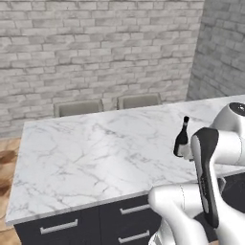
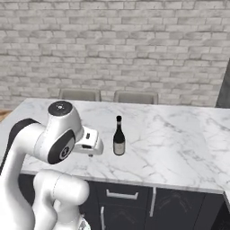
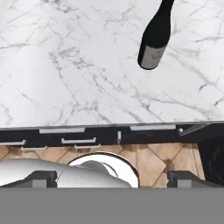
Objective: Move the drinks to the dining counter.
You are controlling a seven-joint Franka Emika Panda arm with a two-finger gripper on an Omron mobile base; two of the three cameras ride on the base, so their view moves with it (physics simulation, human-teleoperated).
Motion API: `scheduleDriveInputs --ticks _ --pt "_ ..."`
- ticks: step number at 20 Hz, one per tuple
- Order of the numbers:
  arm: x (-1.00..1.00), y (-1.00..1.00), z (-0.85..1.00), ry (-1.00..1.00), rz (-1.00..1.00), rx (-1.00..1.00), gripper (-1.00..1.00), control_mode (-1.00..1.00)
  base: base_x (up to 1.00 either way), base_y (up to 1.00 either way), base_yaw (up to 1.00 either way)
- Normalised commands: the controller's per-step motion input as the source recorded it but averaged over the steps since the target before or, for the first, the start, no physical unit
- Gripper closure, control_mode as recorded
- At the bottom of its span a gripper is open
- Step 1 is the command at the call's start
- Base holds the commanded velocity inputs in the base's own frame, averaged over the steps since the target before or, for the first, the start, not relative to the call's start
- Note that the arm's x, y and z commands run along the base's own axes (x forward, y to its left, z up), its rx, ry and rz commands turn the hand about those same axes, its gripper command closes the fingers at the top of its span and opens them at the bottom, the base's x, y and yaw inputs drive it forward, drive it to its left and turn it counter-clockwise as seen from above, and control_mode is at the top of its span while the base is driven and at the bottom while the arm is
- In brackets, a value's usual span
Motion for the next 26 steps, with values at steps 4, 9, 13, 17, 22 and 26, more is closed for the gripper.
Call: scheduleDriveInputs --ticks 4,9,13,17,22,26 --pt "0.0 0.0 0.0 0.0 0.0 0.0 -1.0 1.0 -0.95 0.67 0.07" --pt "0.0 0.0 0.0 0.0 0.0 0.0 -1.0 1.0 -0.48 1.0 0.21" --pt "0.0 0.0 0.0 0.0 0.0 0.0 -1.0 1.0 0.03 1.0 0.31" --pt "0.0 0.0 0.0 0.0 0.0 0.0 -1.0 1.0 0.05 0.99 0.63" --pt "0.0 0.0 0.0 0.0 0.0 0.0 -1.0 1.0 0.01 0.67 0.89" --pt "0.0 0.0 0.0 0.0 0.0 0.0 -1.0 1.0 0.0 0.21 1.0"
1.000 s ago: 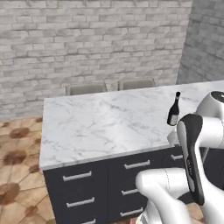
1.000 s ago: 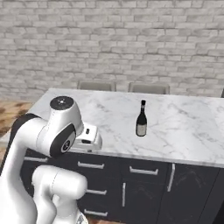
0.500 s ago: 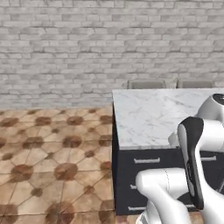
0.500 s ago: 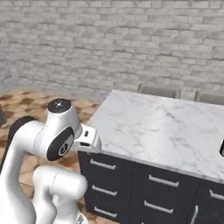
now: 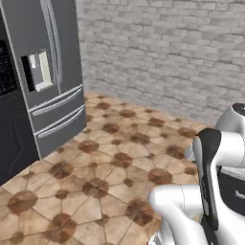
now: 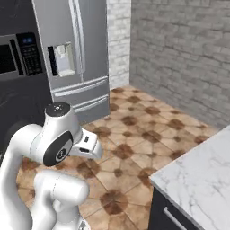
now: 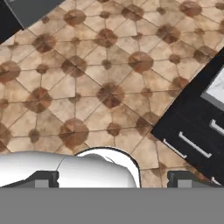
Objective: Move the drinks to the dining counter.
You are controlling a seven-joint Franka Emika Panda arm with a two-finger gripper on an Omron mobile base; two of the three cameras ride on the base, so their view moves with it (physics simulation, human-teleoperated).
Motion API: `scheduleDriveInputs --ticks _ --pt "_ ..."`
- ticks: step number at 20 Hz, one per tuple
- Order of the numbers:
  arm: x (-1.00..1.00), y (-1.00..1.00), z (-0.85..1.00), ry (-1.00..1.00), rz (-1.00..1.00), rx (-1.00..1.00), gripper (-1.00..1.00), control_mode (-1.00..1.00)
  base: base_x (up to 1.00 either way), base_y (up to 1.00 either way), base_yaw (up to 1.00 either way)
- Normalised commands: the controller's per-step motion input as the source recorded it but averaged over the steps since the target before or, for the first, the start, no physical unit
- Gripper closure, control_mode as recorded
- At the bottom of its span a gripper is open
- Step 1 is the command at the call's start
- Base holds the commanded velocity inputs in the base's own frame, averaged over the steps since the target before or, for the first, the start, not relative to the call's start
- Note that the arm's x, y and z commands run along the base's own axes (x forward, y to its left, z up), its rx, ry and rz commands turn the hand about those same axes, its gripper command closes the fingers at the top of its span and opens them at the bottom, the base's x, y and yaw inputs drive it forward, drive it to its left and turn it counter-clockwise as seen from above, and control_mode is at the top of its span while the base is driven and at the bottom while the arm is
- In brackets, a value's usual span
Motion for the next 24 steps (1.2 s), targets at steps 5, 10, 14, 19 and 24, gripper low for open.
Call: scheduleDriveInputs --ticks 5,10,14,19,24 --pt "0.0 0.0 0.0 0.0 0.0 0.0 -1.0 1.0 0.0 0.03 1.0" --pt "0.0 0.0 0.0 0.0 0.0 0.0 -1.0 1.0 0.05 0.0 0.99" --pt "0.0 0.0 0.0 0.0 0.0 0.0 -1.0 1.0 0.27 -0.01 0.94" --pt "0.0 0.0 0.0 0.0 0.0 0.0 -1.0 1.0 0.73 -0.18 0.65" --pt "0.0 0.0 0.0 0.0 0.0 0.0 -1.0 1.0 1.0 -0.46 0.1"
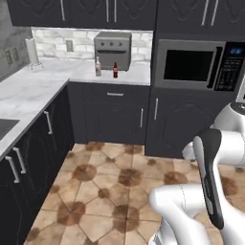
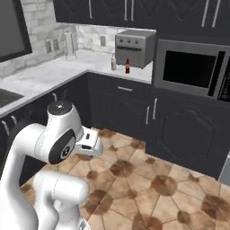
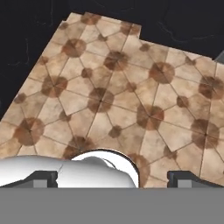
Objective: Move the drinks to the dining counter.
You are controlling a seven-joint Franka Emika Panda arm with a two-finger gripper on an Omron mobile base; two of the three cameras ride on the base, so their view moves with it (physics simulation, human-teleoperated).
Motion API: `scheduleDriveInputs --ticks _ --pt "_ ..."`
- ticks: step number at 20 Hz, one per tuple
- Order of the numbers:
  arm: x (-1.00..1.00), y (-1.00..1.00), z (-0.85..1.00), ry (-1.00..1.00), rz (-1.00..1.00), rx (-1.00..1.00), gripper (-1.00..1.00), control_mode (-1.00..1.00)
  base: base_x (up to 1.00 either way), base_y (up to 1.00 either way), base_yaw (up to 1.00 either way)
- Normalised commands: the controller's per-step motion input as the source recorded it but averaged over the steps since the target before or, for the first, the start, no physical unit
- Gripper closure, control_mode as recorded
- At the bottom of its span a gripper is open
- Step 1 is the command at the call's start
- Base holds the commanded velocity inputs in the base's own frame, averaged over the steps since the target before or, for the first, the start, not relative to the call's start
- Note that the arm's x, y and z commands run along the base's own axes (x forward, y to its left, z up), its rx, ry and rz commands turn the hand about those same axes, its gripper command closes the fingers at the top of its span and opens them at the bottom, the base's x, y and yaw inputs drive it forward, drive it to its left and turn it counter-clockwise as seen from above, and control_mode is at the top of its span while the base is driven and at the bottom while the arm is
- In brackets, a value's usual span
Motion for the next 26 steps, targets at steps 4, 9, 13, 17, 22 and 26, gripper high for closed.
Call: scheduleDriveInputs --ticks 4,9,13,17,22,26 --pt "0.0 0.0 0.0 0.0 0.0 0.0 -1.0 1.0 1.0 -0.31 0.0" --pt "0.0 0.0 0.0 0.0 0.0 0.0 -1.0 1.0 1.0 -0.03 0.11" --pt "0.0 0.0 0.0 0.0 0.0 0.0 -1.0 1.0 0.88 0.35 0.03" --pt "0.0 0.0 0.0 0.0 0.0 0.0 -1.0 1.0 0.95 0.32 -0.03" --pt "0.0 0.0 0.0 0.0 0.0 0.0 -1.0 1.0 0.94 0.28 -0.29" --pt "0.0 0.0 0.0 0.0 0.0 0.0 -1.0 1.0 0.84 0.29 -0.36"
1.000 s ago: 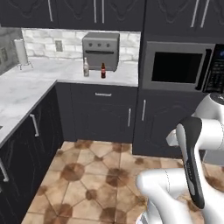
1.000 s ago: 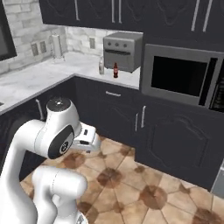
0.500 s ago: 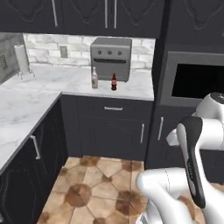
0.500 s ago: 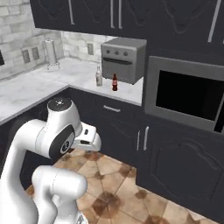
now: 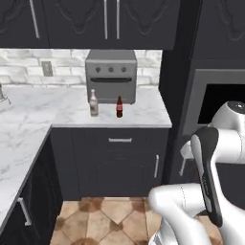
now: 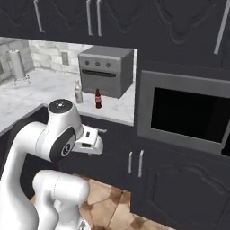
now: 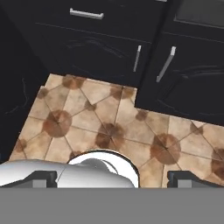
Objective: Move the drinks to the dining counter.
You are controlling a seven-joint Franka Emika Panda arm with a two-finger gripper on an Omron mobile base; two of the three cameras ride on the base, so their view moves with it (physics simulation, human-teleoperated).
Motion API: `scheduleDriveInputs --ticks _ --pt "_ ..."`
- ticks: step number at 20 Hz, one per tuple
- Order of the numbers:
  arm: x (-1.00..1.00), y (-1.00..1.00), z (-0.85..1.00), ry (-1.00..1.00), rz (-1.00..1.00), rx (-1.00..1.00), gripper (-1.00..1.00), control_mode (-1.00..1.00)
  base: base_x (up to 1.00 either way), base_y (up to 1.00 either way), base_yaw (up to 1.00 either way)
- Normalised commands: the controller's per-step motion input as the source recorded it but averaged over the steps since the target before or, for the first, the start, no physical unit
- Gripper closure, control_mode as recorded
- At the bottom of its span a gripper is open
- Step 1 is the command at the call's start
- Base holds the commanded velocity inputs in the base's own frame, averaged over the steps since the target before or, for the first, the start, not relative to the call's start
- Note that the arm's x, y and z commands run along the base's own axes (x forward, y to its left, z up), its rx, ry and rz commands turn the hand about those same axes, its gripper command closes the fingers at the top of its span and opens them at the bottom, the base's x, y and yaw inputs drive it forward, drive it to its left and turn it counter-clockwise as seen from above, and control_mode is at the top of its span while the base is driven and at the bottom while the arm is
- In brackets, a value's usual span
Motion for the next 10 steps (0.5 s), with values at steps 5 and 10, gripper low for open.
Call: scheduleDriveInputs --ticks 5,10 --pt "0.0 0.0 0.0 0.0 0.0 0.0 -1.0 1.0 0.38 0.51 -0.2" --pt "0.0 0.0 0.0 0.0 0.0 0.0 -1.0 1.0 0.28 0.68 -0.05"
